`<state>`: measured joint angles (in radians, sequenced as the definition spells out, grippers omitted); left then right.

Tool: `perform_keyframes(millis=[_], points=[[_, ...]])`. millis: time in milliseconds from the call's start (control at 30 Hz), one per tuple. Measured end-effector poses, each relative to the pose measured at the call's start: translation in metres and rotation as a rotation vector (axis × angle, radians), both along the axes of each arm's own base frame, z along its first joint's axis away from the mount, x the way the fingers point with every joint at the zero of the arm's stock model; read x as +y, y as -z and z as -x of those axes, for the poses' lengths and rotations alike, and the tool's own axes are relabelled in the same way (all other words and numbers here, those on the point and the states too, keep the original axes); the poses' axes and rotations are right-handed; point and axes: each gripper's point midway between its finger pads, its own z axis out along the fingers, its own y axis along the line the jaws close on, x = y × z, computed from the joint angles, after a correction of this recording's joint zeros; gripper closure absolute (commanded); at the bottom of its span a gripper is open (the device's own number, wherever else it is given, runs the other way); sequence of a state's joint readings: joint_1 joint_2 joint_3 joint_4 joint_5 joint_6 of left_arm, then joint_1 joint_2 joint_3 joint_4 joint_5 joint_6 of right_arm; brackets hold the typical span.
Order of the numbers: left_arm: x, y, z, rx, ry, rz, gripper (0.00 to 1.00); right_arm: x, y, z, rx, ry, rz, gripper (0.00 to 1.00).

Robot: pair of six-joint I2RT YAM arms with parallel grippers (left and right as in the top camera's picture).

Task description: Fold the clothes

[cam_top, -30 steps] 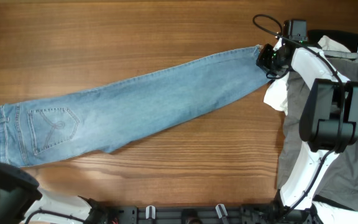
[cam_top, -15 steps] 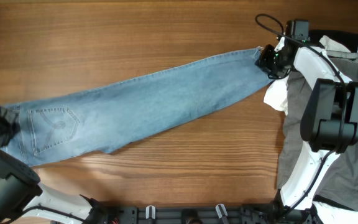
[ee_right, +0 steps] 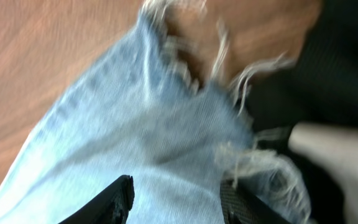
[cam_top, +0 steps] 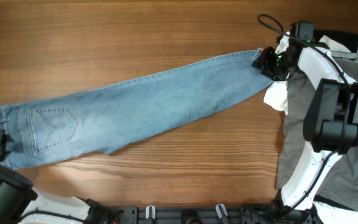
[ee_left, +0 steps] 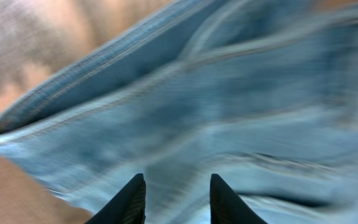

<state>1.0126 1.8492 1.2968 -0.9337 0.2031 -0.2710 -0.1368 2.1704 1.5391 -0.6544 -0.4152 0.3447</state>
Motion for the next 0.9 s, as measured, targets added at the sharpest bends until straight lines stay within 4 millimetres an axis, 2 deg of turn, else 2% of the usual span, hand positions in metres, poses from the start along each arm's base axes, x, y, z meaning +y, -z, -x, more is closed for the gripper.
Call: perform_keyframes(millis=[67, 100, 167, 233, 333, 400, 467, 500, 567, 667, 767, 800, 833, 900], points=[[0.004, -0.021, -0.014, -0.079, 0.016, -0.026, 0.62, 0.006, -0.007, 0.008, 0.002, -0.020, -0.035, 0.49], [0.006, -0.038, -0.022, -0.128, 0.025, -0.053, 0.61, 0.008, -0.013, 0.009, -0.008, -0.031, -0.045, 0.48], [0.009, -0.071, -0.034, -0.211, 0.046, -0.111, 0.59, 0.012, -0.036, 0.009, -0.057, -0.052, -0.057, 0.41], [0.007, -0.114, -0.046, -0.310, 0.080, -0.190, 0.58, 0.012, -0.070, 0.004, -0.145, -0.068, -0.042, 0.34], [-0.016, -0.171, -0.063, -0.441, 0.158, -0.275, 0.53, 0.005, -0.121, 0.000, -0.271, -0.063, 0.020, 0.34], [-0.037, -0.189, -0.072, -0.485, 0.215, -0.292, 0.52, -0.002, -0.136, 0.001, -0.301, -0.047, 0.071, 0.34], [-0.059, -0.198, -0.081, -0.511, 0.275, -0.286, 0.50, -0.010, -0.137, 0.001, -0.295, -0.027, 0.116, 0.36], [-0.079, -0.202, -0.089, -0.525, 0.339, -0.274, 0.48, -0.017, -0.131, 0.004, -0.271, -0.011, 0.149, 0.36], [-0.101, -0.202, -0.097, -0.527, 0.415, -0.256, 0.48, -0.020, -0.123, 0.007, -0.236, -0.004, 0.165, 0.42], [-0.136, -0.196, -0.106, -0.506, 0.528, -0.216, 0.47, -0.022, -0.099, 0.022, -0.125, 0.005, 0.168, 0.50], [-0.169, -0.190, -0.112, -0.473, 0.645, -0.202, 0.46, -0.022, -0.080, 0.030, -0.050, 0.008, 0.163, 0.50], [-0.176, -0.188, -0.113, -0.461, 0.677, -0.204, 0.45, -0.022, -0.074, 0.030, -0.041, 0.004, 0.162, 0.48], [-0.186, -0.186, -0.114, -0.446, 0.718, -0.210, 0.43, -0.022, -0.070, 0.028, -0.042, -0.003, 0.164, 0.37], [-0.200, -0.182, -0.115, -0.416, 0.783, -0.223, 0.38, -0.024, -0.067, 0.019, -0.074, -0.016, 0.176, 0.35]])
